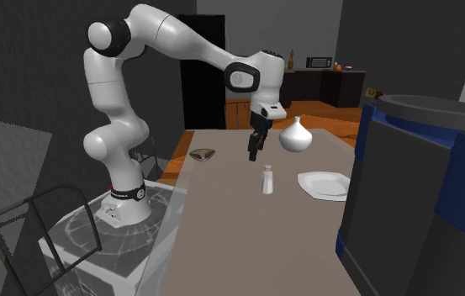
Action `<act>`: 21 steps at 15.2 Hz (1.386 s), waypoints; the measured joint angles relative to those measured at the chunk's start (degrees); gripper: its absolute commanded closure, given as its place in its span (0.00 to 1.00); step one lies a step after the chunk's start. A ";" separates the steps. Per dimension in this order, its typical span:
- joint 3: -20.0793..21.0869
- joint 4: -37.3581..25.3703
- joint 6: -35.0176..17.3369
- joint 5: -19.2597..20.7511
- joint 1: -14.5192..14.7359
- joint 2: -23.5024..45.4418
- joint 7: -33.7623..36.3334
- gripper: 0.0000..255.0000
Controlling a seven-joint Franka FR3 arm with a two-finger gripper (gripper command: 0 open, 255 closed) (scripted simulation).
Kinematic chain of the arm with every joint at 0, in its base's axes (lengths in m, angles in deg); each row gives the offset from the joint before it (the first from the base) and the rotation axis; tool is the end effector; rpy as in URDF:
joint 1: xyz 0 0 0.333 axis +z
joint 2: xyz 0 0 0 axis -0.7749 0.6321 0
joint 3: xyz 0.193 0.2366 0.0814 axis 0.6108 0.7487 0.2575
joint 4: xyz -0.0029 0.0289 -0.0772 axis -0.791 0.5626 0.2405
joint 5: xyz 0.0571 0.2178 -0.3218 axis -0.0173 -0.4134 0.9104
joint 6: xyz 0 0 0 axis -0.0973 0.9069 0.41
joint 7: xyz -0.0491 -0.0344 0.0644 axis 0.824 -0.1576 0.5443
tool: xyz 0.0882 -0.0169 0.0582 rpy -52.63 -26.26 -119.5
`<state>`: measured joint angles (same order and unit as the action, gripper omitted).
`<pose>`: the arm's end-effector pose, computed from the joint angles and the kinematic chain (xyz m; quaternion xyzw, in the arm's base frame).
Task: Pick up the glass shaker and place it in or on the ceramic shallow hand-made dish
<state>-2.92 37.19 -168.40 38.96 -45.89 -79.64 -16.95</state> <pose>0.4880 0.1543 0.4327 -0.9970 -0.0096 0.0659 0.0386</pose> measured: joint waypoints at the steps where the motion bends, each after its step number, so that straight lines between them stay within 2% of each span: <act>1: 0.28 -1.14 -0.49 0.20 0.21 1.88 0.28 0.00; 4: 1.20 -5.74 -1.64 1.10 1.10 8.19 1.61 0.00; 6: 1.32 -5.92 -2.87 1.32 1.28 9.74 1.75 0.00; 12: 1.56 -3.44 -7.04 1.44 1.64 11.46 1.95 0.00; 18: 1.60 -2.97 -7.67 1.42 1.70 11.58 1.99 0.00; 19: 1.60 -2.97 -7.67 1.42 1.70 11.58 1.99 1.00; 21: 1.60 -2.99 -7.67 1.42 1.70 11.56 1.99 1.00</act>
<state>-1.32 34.20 -176.08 40.39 -44.19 -68.08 -14.95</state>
